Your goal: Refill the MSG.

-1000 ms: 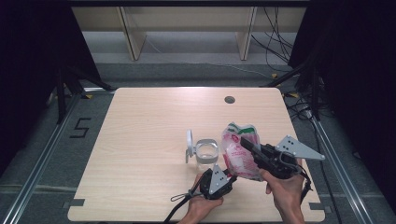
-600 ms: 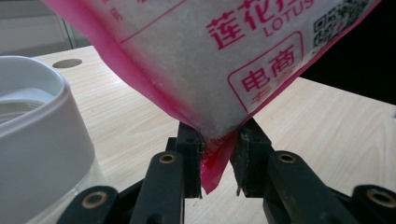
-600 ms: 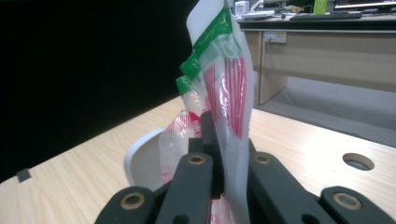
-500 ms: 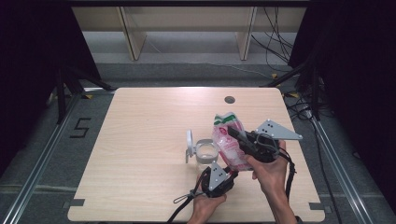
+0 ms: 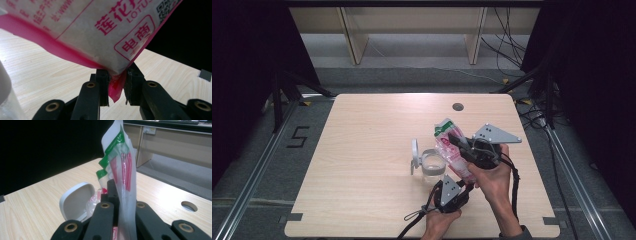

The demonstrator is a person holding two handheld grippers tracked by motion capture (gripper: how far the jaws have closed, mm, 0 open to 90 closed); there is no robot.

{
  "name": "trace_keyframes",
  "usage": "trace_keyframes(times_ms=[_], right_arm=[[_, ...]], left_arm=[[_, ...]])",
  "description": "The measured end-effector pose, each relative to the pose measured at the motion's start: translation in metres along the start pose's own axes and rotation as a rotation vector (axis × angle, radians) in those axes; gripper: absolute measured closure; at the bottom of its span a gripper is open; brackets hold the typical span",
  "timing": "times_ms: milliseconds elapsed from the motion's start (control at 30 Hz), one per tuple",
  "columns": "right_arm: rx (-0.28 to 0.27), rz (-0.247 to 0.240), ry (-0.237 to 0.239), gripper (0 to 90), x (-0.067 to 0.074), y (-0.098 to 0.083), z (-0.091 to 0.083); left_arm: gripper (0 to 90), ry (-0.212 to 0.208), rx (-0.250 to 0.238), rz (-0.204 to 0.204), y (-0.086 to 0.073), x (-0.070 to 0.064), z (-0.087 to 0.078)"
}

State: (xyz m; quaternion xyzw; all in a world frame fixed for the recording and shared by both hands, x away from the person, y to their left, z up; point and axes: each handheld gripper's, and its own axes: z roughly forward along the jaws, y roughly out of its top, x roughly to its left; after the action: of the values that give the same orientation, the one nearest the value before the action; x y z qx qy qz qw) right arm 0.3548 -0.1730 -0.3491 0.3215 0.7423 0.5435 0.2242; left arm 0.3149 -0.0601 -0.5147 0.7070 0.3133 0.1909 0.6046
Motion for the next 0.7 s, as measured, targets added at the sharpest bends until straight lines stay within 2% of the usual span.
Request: trace_keyframes(times_ms=[133,233,267,400,433,467,500,533,600,700], right_arm=[[0.010,-0.018,-0.005,90.0,0.003,0.001,0.006],[0.042,-0.020,-0.002,90.0,0.006,0.002,0.008],[0.020,-0.042,0.006,90.0,0.004,0.002,0.011],[0.035,-0.027,0.003,90.0,0.005,0.003,0.011],[0.033,-0.048,-0.004,90.0,0.003,0.004,0.012],[0.043,-0.039,-0.003,90.0,0.005,0.004,0.013],[0.027,-0.047,-0.007,90.0,0.004,0.003,0.015],[0.045,-0.020,-0.013,90.0,0.007,0.003,0.014],[0.038,-0.057,-0.007,90.0,0.003,0.004,0.016],[0.034,-0.049,-0.007,90.0,0.003,0.005,0.017]], left_arm=[[75.5,-0.001,-0.003,-0.002,0.000,-0.001,0.000],[75.7,-0.006,-0.005,0.000,0.000,-0.001,0.000],[75.7,-0.006,-0.005,0.000,0.000,-0.001,0.000],[75.7,-0.012,-0.016,0.000,0.000,-0.001,0.001],[75.8,-0.019,-0.017,-0.003,0.001,-0.002,0.001],[75.8,-0.020,-0.017,-0.004,0.001,-0.002,0.002],[75.9,-0.020,-0.014,-0.002,0.001,-0.002,0.002],[75.9,-0.022,-0.014,0.000,0.002,-0.002,0.003],[75.9,-0.023,-0.018,-0.002,0.002,-0.003,0.003],[75.9,-0.027,-0.024,-0.001,0.002,-0.002,0.004]])
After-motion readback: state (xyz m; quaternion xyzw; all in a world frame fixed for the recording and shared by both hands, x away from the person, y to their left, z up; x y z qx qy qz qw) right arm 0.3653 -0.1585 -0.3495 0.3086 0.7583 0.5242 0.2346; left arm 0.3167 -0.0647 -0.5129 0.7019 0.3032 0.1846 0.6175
